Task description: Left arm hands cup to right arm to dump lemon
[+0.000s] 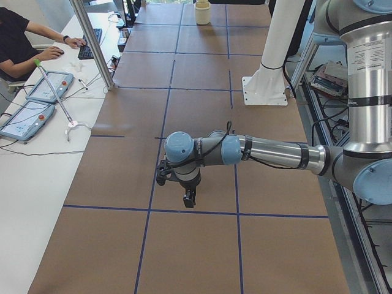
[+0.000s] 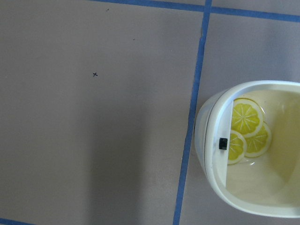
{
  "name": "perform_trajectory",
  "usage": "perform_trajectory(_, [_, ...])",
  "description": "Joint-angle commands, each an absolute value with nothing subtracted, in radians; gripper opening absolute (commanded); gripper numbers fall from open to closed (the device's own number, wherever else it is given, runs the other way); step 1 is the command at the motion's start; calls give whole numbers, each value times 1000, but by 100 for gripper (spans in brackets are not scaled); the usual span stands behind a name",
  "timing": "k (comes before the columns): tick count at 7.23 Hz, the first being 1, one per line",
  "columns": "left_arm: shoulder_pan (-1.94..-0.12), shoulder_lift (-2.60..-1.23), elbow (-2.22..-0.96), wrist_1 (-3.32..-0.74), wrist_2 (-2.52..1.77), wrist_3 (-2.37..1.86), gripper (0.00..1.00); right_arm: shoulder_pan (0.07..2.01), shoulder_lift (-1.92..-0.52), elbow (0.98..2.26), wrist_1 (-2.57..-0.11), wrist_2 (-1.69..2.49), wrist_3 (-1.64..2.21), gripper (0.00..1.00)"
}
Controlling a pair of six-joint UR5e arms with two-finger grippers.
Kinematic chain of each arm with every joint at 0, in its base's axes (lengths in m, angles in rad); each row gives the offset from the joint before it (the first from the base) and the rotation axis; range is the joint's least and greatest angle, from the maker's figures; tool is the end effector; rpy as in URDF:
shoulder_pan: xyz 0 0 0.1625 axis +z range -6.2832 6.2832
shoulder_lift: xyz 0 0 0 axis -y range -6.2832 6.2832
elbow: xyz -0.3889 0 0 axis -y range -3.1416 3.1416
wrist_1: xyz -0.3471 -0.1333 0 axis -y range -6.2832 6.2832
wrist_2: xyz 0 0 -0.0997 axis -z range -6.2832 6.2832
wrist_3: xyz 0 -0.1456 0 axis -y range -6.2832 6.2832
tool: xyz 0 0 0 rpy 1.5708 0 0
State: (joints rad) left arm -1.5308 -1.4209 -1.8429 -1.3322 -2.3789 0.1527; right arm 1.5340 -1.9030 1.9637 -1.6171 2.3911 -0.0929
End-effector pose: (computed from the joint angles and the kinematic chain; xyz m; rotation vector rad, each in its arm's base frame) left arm -0.0131 -0.3746 0.6162 -0.0644 0.8127 0.1349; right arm 0.0150 -0.3215 0.6069 0.0366 -0.8202 -0.1282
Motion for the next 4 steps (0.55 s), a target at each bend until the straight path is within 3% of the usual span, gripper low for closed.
perform_trajectory(1, [-1531,-1419,-1832,-1333,-2379,153,100,1534,-1904,1963,-1618,2390,-87,100])
perform_trajectory(4, [-1542,-1422,-1835,-1336,-2378,153,100,1534,-1904,1960,-1618,2390,-87,100])
